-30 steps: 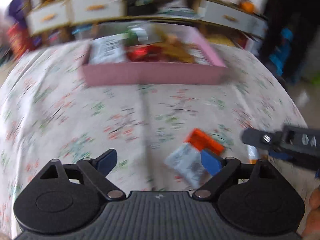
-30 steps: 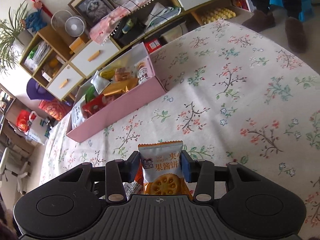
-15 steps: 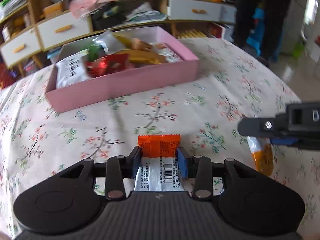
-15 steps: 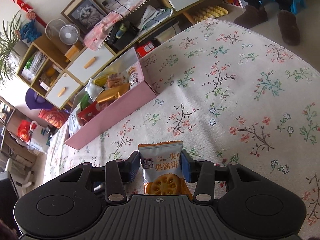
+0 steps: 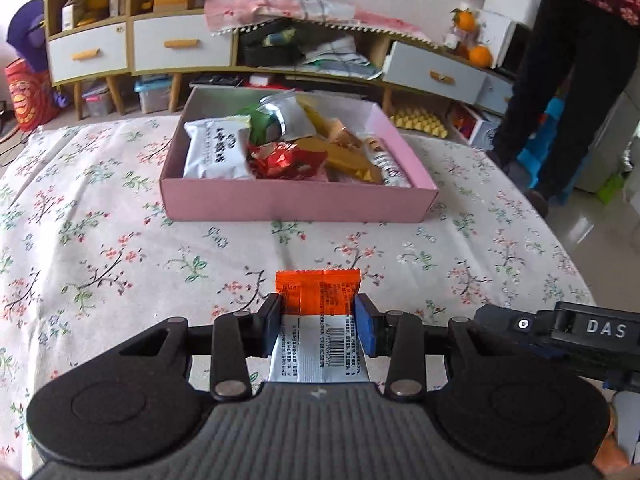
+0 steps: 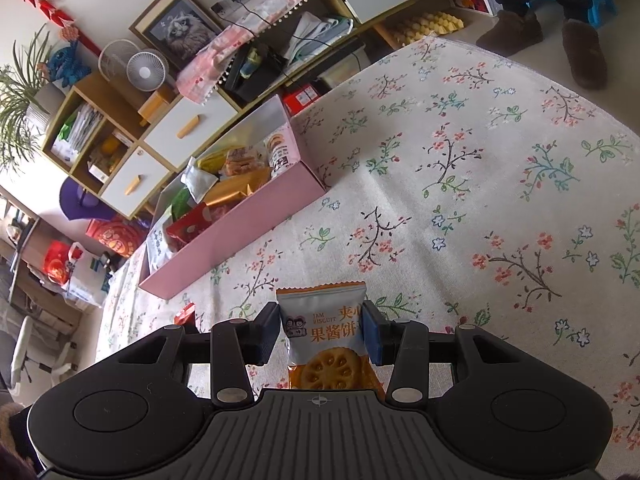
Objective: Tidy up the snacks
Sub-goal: 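Carry both packets into the pink box and open both grippers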
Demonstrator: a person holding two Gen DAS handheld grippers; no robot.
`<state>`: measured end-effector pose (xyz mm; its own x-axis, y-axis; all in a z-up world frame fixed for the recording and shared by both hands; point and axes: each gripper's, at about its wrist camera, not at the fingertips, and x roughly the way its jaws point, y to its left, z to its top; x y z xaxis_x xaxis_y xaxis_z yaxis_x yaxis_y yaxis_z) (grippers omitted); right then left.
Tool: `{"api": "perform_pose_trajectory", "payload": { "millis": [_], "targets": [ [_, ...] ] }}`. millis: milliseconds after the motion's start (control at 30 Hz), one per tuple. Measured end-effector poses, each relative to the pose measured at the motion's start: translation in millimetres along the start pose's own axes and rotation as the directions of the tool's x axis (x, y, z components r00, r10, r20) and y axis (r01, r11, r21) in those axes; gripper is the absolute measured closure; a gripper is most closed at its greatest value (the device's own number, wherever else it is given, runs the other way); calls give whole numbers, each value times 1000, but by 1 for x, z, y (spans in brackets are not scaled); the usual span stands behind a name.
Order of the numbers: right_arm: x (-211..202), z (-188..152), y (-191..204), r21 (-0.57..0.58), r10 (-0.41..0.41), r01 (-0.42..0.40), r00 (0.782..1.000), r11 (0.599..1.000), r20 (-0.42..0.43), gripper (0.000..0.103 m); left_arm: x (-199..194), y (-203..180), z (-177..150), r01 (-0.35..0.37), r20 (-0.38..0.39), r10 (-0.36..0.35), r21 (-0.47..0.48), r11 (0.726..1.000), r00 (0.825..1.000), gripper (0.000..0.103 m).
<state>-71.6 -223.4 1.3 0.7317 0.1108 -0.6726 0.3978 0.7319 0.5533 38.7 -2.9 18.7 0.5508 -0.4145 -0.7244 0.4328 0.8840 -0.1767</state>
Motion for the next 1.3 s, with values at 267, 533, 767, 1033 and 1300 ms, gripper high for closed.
{"api": "perform_pose_trajectory", "payload": {
  "millis": [267, 533, 767, 1033, 1300],
  "targets": [
    [4, -1, 0, -9, -2, 2, 1000, 1000, -5, 61, -3, 0, -3, -26, -5, 26, 18, 1000, 1000, 67],
    [13, 5, 3, -23, 17, -16, 1000, 1000, 13, 61, 5, -1, 1, -15, -5, 15, 25, 1000, 1000, 67],
    [23, 25, 10, -52, 38, -36, 998, 998, 51, 61, 17, 0, 12, -5, -7, 5, 14, 1000, 1000, 67],
    [37, 62, 24, -68, 79, -74, 993, 995, 83, 61, 28, -6, 40, 28, 18, -28, 6, 1000, 999, 67],
    [62, 122, 66, -172, 132, -108, 982, 979, 138, 61, 42, -13, 90, 48, 110, -46, -16, 999, 993, 67]
  ]
}}
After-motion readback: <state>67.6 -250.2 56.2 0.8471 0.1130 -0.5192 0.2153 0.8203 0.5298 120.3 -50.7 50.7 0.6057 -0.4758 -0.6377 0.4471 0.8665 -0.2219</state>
